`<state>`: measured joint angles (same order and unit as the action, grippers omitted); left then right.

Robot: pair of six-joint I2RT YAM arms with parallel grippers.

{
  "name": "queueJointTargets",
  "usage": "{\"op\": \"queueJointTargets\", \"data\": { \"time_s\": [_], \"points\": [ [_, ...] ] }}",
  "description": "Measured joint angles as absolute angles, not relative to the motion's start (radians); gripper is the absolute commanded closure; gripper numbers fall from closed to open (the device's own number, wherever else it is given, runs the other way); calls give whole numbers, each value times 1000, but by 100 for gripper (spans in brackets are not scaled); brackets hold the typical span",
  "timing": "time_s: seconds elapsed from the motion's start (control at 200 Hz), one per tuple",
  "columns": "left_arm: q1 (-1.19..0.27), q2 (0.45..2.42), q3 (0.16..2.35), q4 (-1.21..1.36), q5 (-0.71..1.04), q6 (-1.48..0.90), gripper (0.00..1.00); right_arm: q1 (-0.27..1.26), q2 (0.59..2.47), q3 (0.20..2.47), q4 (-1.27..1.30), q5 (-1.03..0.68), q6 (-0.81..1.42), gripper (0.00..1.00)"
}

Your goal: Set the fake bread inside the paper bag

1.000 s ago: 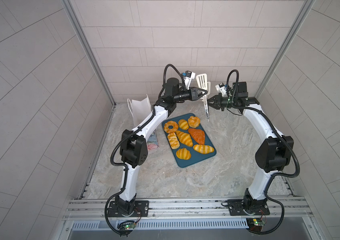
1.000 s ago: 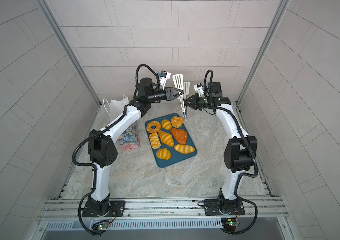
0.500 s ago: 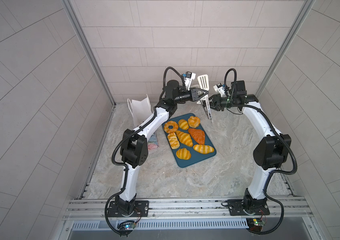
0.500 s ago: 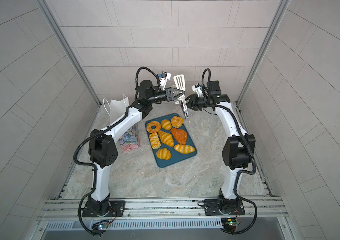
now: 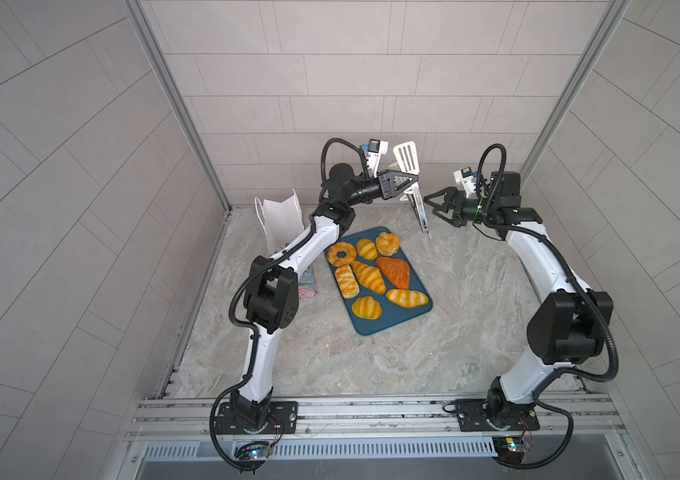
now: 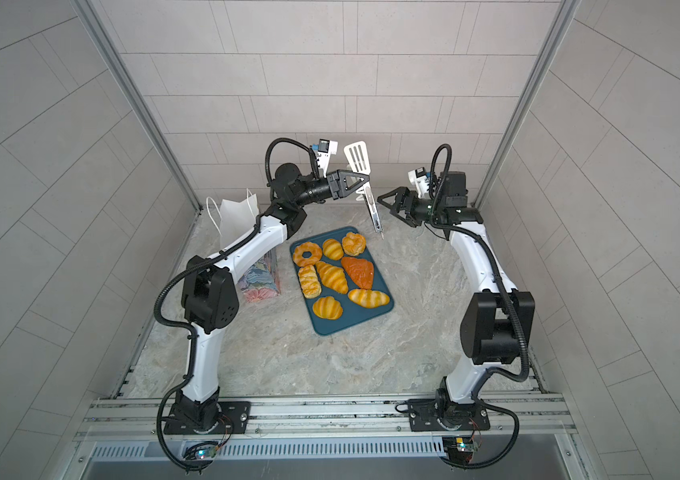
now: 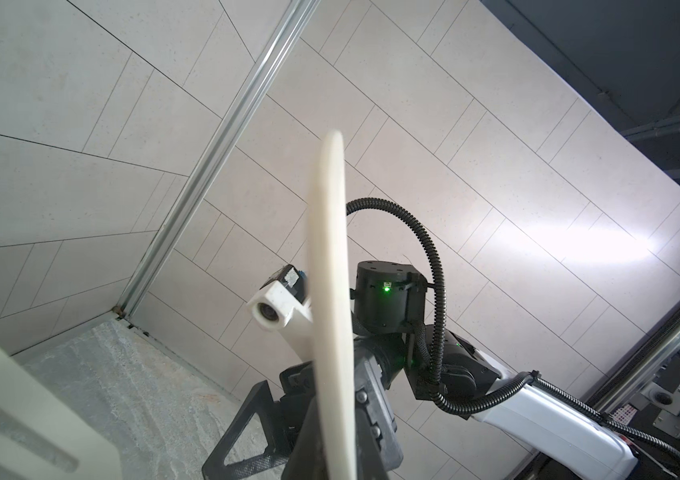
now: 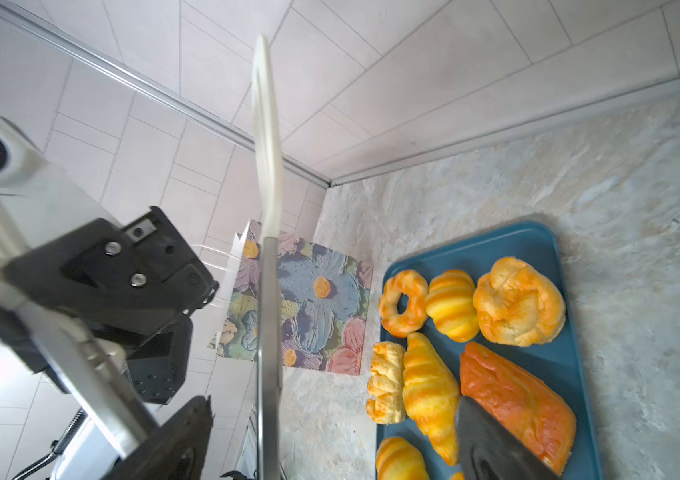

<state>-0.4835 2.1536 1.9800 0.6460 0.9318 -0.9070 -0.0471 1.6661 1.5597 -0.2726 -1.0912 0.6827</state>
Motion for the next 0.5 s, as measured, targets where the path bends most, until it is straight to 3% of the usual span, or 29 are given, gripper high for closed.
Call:
{"op": "queueJointTargets", "data": {
  "time_s": [0.22, 0.5],
  "points": [
    [-484, 2160, 1980, 676, 941, -928, 94, -35, 1598, 1458, -22, -1098, 841, 1],
    [-492, 2160, 1980, 685, 941, -927, 94, 23, 1594, 1451, 59, -1099, 888, 1]
  ]
}}
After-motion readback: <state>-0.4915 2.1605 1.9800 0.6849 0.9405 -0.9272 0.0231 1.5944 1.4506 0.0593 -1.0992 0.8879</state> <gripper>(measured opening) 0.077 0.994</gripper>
